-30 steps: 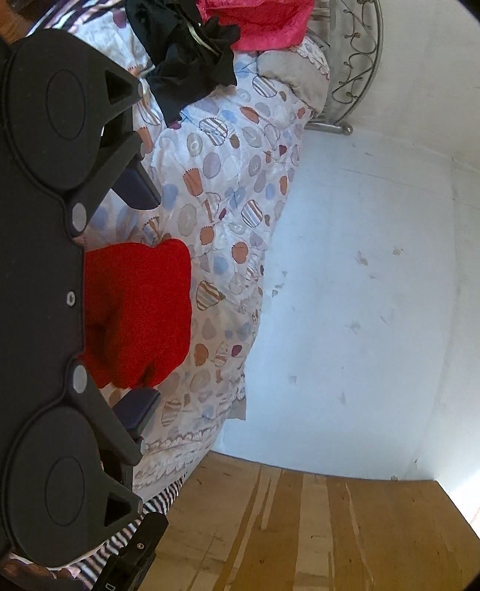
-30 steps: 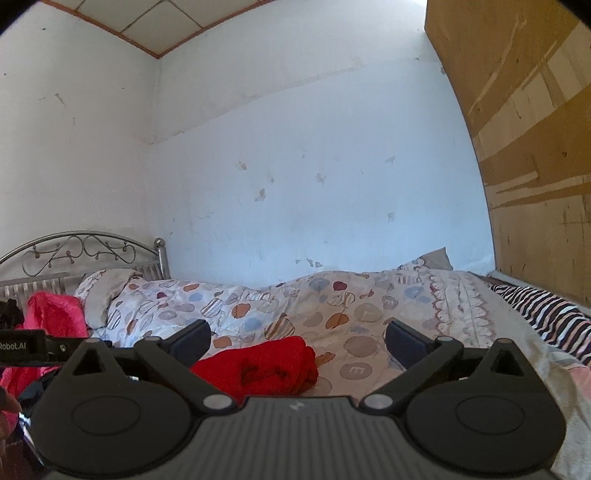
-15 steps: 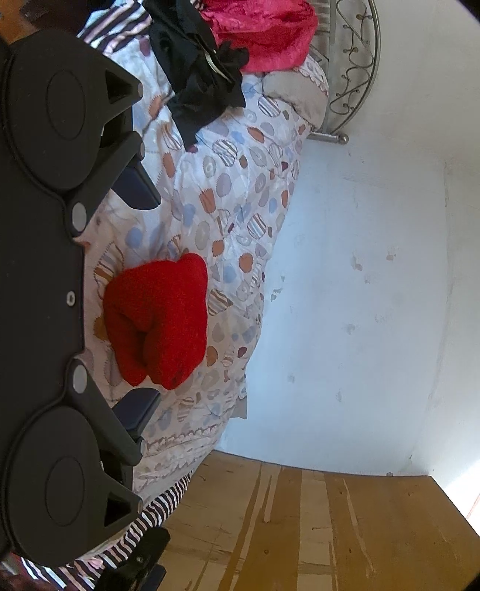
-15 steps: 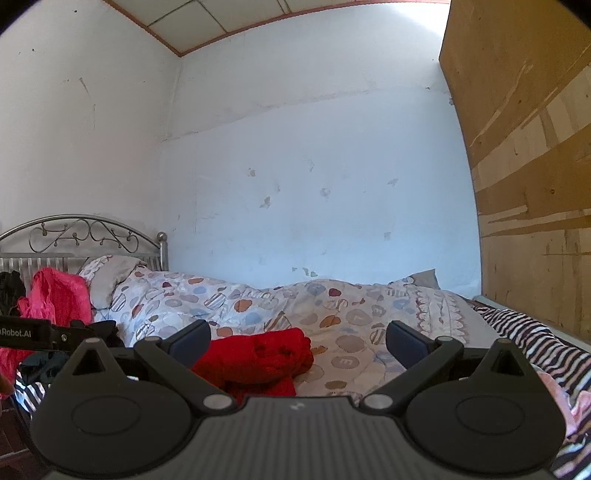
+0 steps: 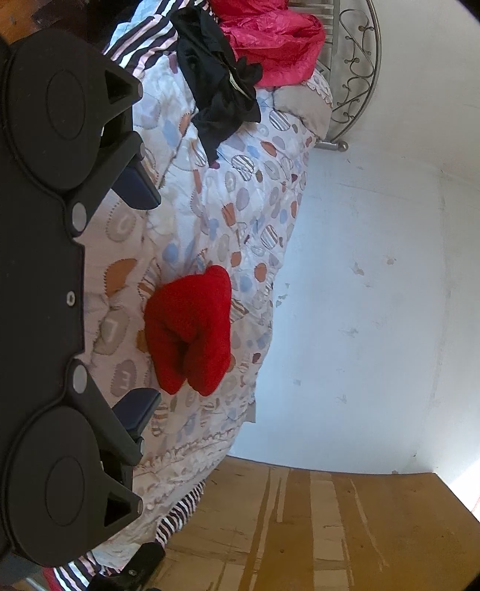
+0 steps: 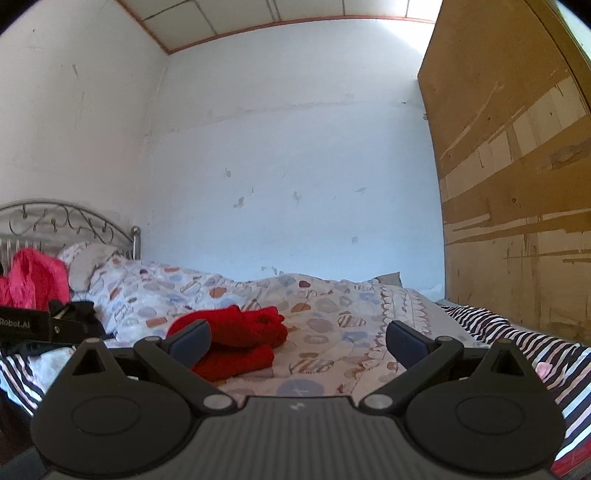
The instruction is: Fold small clothes
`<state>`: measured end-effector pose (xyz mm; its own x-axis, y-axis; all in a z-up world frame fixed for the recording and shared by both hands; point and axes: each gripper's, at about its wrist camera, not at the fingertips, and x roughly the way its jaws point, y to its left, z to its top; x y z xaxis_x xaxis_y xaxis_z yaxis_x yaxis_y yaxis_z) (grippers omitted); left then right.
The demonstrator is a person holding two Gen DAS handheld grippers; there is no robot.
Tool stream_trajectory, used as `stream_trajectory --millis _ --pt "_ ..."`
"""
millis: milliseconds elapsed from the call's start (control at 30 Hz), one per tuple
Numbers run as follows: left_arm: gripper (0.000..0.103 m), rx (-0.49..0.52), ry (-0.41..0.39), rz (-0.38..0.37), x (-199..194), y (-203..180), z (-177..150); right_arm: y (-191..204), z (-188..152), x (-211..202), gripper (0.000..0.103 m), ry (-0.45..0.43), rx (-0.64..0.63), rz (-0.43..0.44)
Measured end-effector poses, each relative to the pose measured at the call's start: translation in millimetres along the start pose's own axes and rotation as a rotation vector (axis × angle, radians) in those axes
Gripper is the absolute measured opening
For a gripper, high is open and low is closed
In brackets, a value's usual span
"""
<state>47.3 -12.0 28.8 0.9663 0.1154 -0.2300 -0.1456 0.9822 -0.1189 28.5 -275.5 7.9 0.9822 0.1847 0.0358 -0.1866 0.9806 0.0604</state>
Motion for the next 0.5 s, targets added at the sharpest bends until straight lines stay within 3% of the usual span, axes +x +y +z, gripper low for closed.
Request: stream_trajectory --millis 500 --pt "0.102 0.029 -0.007 0.041 -5.0 7.6 -13.8 -4.5 -10.7 1.8 0.103 0.019 0.008 -0.009"
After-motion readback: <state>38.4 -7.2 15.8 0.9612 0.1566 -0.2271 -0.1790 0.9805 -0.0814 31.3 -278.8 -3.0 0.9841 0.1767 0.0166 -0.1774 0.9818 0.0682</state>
